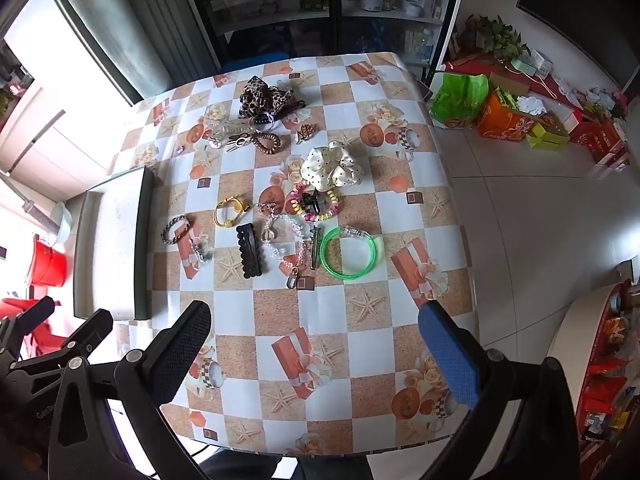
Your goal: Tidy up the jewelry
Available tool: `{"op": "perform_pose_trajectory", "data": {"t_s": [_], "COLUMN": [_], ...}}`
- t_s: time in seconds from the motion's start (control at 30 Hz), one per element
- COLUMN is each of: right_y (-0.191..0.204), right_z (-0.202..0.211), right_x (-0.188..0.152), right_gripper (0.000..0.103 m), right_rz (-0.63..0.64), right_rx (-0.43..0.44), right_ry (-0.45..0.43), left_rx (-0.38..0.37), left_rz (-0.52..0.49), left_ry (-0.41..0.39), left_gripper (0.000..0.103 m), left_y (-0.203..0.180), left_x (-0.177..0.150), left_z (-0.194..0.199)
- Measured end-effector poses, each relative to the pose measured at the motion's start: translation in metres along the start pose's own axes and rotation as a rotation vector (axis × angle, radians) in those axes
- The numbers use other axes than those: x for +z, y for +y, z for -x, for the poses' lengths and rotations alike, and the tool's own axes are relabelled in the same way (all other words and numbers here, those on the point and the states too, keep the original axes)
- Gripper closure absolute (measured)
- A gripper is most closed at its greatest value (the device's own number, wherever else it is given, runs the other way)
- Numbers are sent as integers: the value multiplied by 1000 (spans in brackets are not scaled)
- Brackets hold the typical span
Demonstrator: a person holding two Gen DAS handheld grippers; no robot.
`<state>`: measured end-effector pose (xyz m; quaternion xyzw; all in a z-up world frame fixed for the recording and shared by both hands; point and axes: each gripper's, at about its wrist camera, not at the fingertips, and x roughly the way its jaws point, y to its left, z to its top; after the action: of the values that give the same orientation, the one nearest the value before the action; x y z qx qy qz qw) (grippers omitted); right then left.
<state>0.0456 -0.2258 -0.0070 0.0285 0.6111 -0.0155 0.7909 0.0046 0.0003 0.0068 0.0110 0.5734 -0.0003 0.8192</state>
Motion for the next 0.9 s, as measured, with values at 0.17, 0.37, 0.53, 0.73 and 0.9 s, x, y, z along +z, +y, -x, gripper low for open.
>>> {"op": "perform_pose_trajectory", "data": {"t_s": [0.17,0.37,0.53,0.73,0.9], "right_y": [0,-1,0,0,1], "right_z": [-2,-3,-3,-2,-2], "right_x": [2,3,4,5,6], "right_gripper": [0,0,0,0,0], "right_rz": [-4,2,-8,-4,-5], "right_rx": [-1,7,3,3,2], "right_ry": [-5,-16,-12,-10,-9], "left_rx": [0,-1,-1,-1,-2], "left_rz": [1,-1,-1,-1,-2], "left_ry": [2,2,2,4,5], "left_gripper": [0,0,0,0,0], "left_y": [0,0,0,0,0], "left_x": [0,1,2,2,3], "left_z": [0,0,0,0,0]}}
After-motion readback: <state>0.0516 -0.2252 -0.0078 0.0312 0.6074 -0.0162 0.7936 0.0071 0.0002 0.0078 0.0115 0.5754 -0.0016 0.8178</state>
